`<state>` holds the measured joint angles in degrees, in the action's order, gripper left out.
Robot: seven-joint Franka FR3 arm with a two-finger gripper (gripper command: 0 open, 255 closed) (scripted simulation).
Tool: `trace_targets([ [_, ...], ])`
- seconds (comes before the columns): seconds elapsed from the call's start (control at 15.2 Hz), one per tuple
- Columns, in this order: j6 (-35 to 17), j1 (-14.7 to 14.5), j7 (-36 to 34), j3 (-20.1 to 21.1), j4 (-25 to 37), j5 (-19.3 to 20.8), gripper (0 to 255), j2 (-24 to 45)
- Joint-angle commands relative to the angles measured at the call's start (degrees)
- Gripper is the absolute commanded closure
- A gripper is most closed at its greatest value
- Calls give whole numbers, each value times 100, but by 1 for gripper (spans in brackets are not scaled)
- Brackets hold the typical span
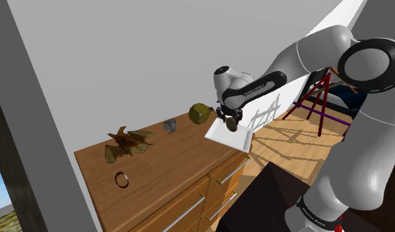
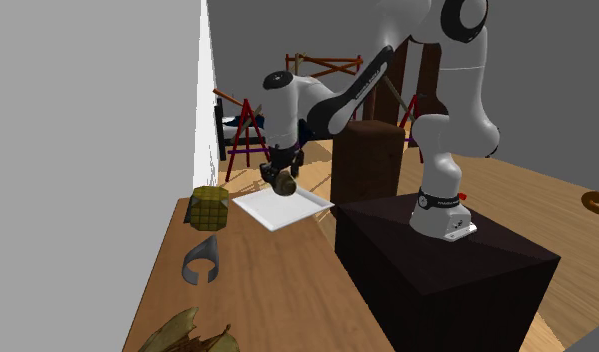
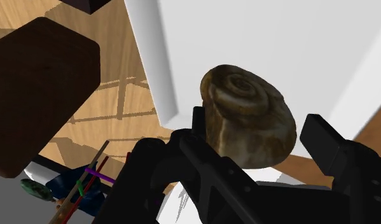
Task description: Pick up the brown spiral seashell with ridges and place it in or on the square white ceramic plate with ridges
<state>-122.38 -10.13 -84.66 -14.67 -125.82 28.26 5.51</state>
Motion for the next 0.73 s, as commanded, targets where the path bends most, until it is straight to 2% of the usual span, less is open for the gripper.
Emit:
trace_targets([
  [0.0, -160, 25, -35, -23, -102, 40, 255, 54],
  [0.66, -832, 68, -310, -48, -260, 139, 255, 606],
])
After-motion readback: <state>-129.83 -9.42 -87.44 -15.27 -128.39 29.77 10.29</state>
